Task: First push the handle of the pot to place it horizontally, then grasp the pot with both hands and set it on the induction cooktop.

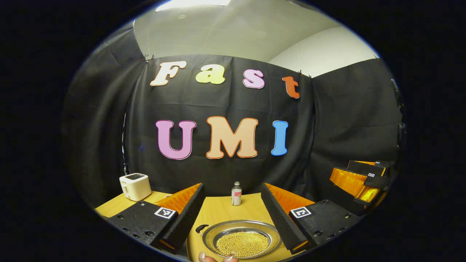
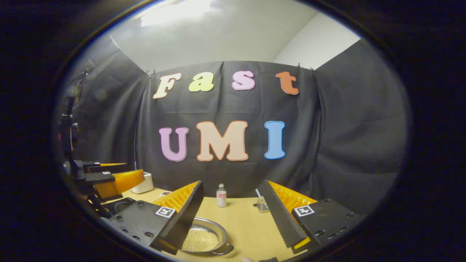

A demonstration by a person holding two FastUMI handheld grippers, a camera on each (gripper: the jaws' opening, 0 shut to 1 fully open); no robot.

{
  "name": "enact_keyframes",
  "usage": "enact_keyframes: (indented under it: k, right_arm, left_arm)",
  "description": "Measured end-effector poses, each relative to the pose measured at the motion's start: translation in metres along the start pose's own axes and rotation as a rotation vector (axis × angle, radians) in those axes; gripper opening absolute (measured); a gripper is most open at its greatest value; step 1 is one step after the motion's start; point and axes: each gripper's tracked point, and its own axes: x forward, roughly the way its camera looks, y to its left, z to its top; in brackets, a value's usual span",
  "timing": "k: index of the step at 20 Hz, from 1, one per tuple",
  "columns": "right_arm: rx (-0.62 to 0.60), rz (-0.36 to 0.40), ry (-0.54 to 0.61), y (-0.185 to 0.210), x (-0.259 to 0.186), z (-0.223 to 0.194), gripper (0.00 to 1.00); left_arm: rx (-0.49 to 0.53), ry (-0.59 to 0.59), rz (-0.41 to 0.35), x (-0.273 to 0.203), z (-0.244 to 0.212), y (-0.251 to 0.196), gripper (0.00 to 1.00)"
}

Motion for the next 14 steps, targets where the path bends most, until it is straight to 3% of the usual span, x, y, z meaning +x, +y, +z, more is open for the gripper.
enact_keyframes:
  k: [7,14]
  right_arm:
    - [-0.012,0.026,0.032,0.011,0.002,-0.009,0.99]
    - [-0.003,-0.027,0.072,0.01,0.002,-0.018,0.99]
  left_arm:
    - [-0.003,0.016,0.005,0.002,-0.006,0.005,0.99]
    - [0.001,0.035,-0.036,0.005,-0.011,0.009,0.98]
